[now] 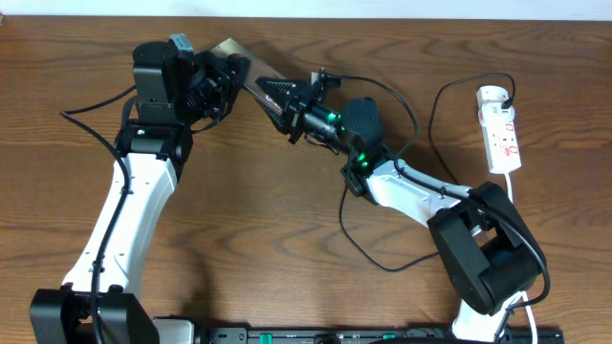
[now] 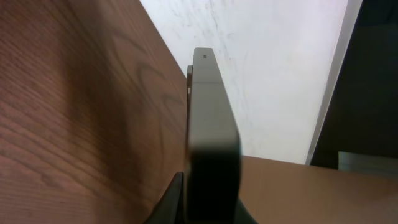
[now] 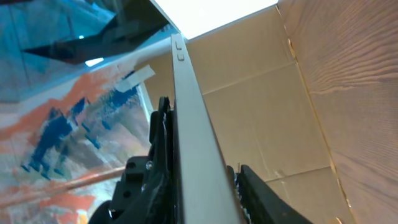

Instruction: Plug charger to phone and switch on socket

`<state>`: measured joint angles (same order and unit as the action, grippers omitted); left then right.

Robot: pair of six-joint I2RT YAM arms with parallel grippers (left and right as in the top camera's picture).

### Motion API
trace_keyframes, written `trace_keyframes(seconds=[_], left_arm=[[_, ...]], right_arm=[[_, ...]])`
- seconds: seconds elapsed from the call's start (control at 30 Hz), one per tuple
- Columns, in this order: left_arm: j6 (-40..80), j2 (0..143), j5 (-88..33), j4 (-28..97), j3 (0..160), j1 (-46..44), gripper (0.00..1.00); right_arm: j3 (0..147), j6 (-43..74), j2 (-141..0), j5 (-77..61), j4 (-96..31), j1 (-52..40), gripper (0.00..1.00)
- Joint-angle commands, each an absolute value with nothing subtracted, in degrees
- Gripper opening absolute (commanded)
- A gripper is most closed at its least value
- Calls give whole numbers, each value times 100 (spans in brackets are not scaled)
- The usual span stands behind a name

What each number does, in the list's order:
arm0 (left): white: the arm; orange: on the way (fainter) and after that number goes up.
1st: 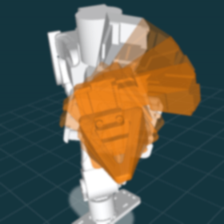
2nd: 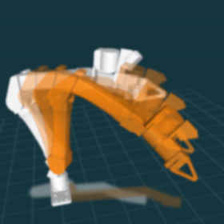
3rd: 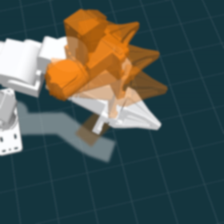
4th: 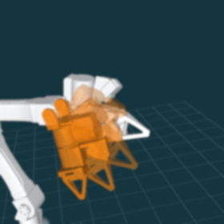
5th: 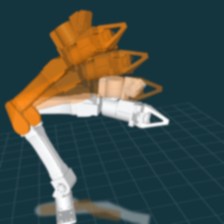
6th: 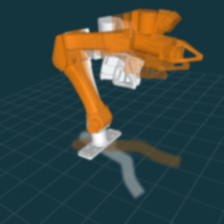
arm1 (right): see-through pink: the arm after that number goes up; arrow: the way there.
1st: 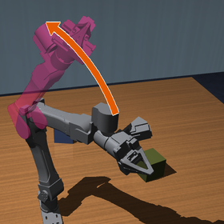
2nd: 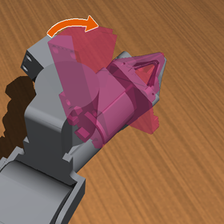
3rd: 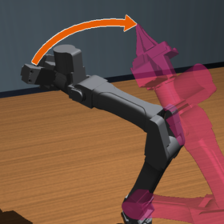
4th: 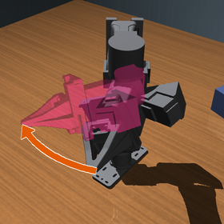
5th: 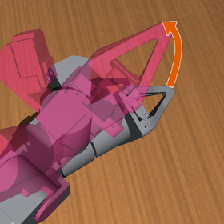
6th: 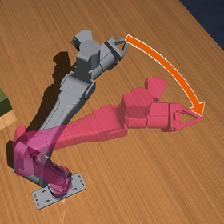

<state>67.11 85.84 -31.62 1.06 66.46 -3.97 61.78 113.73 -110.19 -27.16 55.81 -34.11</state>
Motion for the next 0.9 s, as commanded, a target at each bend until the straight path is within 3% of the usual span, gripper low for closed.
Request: trace_keyframes(seconds=[0.0, 0.27, 0.43, 0.6, 0.7, 0.87], left_arm=[[6672, 8573, -3299, 10, 6772, -432, 7], [6672, 8573, -3299, 10, 6772, -432, 7], [6670, 8571, -3295, 10, 6772, -432, 7], [6672, 8571, -3240, 10, 6772, -432, 7], [6672, 8571, -3232, 10, 6772, -429, 7], [6670, 8573, -3210, 10, 6772, -403, 7]], right_arm=[[6213, 11306, -10982, -2731, 5590, -3461, 35], [6213, 11306, -10982, -2731, 5590, -3461, 51], [6213, 11306, -10984, -2733, 5592, -3459, 77], [6213, 11306, -10982, -2731, 5592, -3459, 94], [6213, 11306, -10982, -2733, 5592, -3454, 99], [6213, 11303, -10982, -2735, 5592, -3454, 99]])
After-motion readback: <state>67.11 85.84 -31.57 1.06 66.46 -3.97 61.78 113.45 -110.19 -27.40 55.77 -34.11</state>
